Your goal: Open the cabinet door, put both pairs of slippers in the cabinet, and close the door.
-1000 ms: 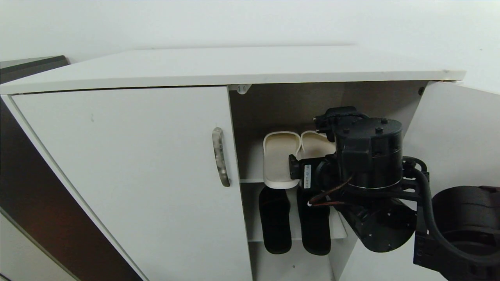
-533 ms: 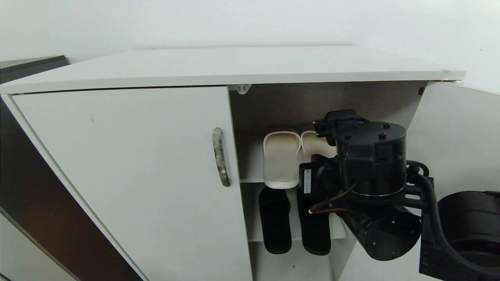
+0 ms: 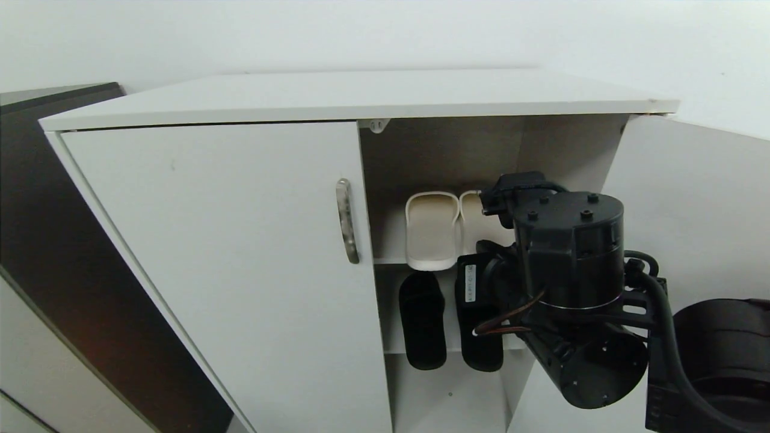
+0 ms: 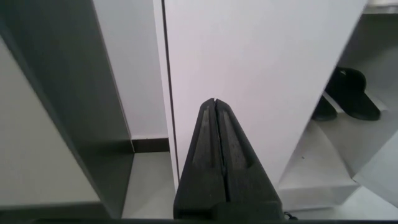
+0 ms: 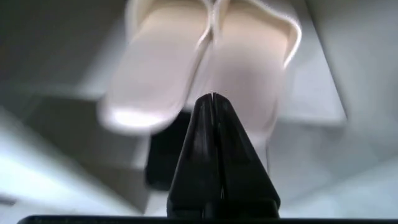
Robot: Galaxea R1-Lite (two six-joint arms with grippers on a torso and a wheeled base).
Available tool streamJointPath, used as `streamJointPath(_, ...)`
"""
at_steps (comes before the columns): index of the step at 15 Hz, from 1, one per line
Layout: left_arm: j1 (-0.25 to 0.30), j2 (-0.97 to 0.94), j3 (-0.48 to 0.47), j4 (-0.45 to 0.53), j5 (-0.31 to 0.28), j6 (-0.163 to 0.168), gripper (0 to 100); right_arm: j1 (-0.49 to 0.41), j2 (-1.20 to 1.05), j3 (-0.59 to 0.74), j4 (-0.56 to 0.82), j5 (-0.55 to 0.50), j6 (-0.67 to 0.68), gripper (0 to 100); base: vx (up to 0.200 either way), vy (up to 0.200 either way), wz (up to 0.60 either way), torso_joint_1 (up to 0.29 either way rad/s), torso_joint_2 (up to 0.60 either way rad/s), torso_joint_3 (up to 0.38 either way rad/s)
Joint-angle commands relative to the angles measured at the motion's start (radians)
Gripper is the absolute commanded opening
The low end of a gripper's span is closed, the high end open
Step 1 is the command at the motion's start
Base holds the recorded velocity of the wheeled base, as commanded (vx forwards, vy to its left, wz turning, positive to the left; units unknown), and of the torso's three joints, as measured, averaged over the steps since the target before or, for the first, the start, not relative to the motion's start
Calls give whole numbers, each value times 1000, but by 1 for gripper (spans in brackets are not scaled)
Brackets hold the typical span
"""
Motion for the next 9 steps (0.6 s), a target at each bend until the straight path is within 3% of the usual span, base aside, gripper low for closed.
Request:
streamJointPath(1,0,0,0,0,-1,0,0,-1,8,0,0,0,1,0,-200,0,0,-7,12,-2)
streamJointPath(9,0,0,0,0,-1,0,0,-1,7,28,-31,2,-2,0,-200,0,0,1,3,4)
